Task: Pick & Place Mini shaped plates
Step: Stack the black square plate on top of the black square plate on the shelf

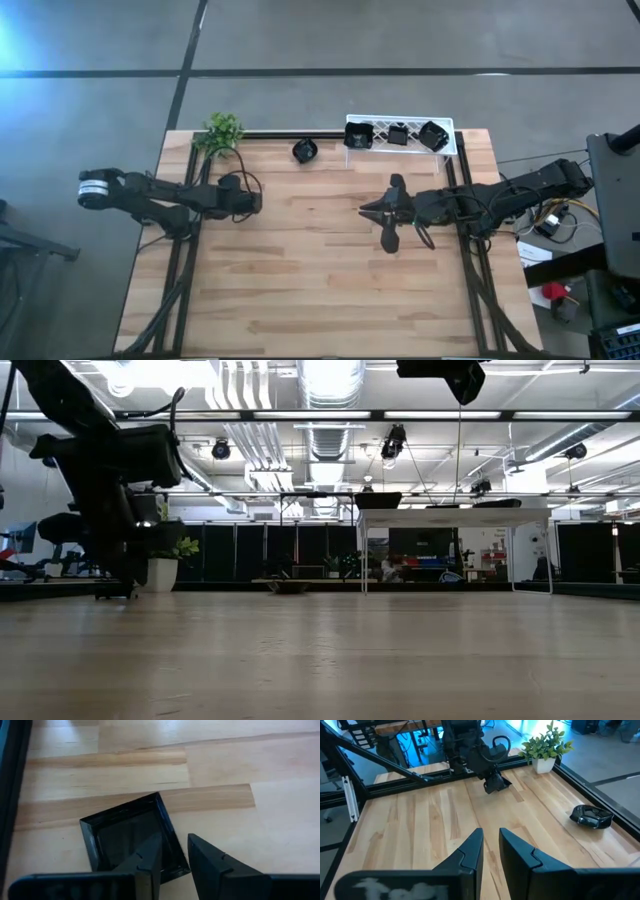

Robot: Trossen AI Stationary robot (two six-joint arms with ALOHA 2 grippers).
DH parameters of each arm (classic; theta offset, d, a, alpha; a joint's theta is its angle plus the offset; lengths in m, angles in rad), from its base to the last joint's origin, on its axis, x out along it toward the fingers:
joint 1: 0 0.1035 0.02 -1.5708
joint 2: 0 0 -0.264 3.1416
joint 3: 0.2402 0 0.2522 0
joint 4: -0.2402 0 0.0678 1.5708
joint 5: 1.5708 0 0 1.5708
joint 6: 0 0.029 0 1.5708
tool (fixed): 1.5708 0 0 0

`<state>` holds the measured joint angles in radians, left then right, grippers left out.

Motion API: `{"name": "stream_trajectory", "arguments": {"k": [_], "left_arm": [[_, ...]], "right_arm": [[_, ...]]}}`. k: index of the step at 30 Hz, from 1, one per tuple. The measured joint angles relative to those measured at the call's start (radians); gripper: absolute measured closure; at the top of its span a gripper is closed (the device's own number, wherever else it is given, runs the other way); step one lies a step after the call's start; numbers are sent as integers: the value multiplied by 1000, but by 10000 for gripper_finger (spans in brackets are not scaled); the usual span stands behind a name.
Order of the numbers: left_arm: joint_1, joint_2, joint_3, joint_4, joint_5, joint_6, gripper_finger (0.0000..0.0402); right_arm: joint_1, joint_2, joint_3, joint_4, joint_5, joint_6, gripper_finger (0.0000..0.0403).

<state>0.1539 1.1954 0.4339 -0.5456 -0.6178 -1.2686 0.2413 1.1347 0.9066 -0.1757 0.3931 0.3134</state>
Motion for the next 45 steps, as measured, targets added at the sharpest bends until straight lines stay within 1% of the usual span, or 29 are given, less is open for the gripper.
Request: {"name": "stream_trajectory", "arguments": {"k": [5,12,23,31,38,41,45], "left_arm": [[2,0,-1,14,-5,3,314],[4,1,-33,48,-7,-9,314],[4,1,-34,58,-6,11,314],[4,1,-38,58,1,15,314],[4,0,-66,72,23,7,315],[4,0,-67,72,23,11,322],[4,0,-58,67,26,36,347]], "right_arm": [[0,0,0,0,0,-1,346],[0,0,0,0,0,-3,346],[0,0,0,0,0,-3,346],[0,0,0,0,0,-3,346],[0,0,0,0,0,-3,346],[0,0,0,0,0,-3,346],[0,0,0,0,0,-1,346]]}}
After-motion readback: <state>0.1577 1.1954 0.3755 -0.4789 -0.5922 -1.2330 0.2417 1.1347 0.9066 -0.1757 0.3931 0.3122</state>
